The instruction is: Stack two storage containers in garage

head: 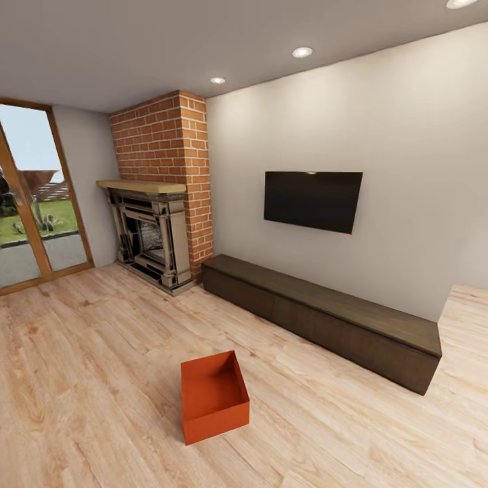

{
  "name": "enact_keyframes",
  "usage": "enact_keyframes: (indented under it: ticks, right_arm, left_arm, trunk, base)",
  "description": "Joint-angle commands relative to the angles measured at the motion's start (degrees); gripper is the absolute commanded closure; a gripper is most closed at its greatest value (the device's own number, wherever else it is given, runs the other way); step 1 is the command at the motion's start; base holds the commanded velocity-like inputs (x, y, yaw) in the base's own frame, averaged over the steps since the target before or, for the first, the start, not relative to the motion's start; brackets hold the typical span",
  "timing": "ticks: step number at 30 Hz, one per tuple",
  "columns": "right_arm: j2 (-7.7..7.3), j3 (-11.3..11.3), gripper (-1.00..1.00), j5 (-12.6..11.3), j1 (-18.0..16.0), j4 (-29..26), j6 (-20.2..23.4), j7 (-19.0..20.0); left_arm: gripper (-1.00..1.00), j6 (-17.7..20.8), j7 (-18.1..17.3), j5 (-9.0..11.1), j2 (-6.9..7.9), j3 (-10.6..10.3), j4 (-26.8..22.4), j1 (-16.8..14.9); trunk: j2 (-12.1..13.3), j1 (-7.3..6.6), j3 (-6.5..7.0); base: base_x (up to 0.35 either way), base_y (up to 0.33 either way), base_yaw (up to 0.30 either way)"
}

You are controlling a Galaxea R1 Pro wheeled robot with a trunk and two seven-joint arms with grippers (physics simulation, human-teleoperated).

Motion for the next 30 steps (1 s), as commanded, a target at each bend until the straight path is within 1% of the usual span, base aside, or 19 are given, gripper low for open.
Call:
enact_keyframes:
  ticks: [1,12,15,30]
  right_arm:
    - [0.02,0.38,-1.0,-0.61,-0.03,0.15,-0.26,0.4]
    - [-0.06,0.38,-1.0,-0.61,-0.04,0.15,-0.37,0.4]
    - [-0.07,0.38,-1.0,-0.61,-0.03,0.15,-0.37,0.4]
    - [-0.07,0.38,-1.0,-0.59,-0.02,0.15,-0.3,0.4]
  left_arm:
    - [-1.0,-0.17,-0.33,0.54,0.01,-0.06,0.08,-0.05]
    - [-1.0,-0.21,-0.33,0.49,0.01,-0.06,0.08,-0.05]
    - [-1.0,-0.26,-0.33,0.51,0.01,-0.05,0.08,-0.05]
    - [-1.0,-0.27,-0.33,0.52,0.01,-0.01,0.08,-0.05]
  trunk:
    - [-0.06,0.05,-0.07]
    - [-0.06,0.05,-0.07]
    - [-0.06,0.05,-0.07]
    - [-0.06,0.05,-0.07]
  base:
    - [0.324,0.0,0.004]
    - [0.322,0.0,0.001]
    - [0.228,0.0,0.0]
    - [0.02,0.0,0.0]
